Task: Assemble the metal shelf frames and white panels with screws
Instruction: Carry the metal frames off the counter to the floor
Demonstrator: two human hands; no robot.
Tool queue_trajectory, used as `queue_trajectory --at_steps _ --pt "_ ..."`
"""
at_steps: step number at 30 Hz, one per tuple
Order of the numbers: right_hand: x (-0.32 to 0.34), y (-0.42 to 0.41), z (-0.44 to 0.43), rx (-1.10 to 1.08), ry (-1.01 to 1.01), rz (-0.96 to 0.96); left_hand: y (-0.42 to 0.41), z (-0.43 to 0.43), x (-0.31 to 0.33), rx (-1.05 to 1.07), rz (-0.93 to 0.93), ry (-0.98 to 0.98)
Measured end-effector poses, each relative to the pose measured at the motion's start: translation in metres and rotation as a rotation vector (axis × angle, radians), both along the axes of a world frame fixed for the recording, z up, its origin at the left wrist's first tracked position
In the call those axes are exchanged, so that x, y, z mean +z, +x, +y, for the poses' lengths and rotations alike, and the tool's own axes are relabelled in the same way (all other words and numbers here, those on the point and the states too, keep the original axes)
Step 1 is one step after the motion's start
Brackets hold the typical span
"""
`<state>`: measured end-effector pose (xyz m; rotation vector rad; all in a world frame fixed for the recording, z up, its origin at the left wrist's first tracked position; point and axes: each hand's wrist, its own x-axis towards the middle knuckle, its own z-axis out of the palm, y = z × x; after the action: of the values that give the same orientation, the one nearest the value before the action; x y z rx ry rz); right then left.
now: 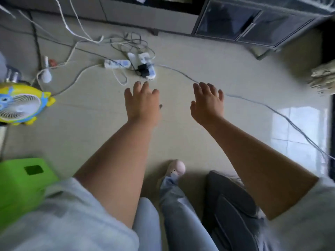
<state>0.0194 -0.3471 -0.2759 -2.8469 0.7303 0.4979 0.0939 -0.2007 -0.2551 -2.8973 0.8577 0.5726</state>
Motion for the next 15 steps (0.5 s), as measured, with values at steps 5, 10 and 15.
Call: queue_trajectory --at_steps 5,10,15 --pt "0.032 -0.003 -0.128 -0.185 -0.063 -0.027 0.018 -0.120 0.017 -0.097 -0.013 -0.017" --pt "0.054 0.035 -0.236 -0.330 -0.094 -0.065 0.087 -0.227 0.036 -0.193 -0.073 -0.004" --pt "0.064 0.107 -0.325 -0.463 -0.066 -0.132 0.170 -0.323 0.052 -0.285 -0.120 -0.023"
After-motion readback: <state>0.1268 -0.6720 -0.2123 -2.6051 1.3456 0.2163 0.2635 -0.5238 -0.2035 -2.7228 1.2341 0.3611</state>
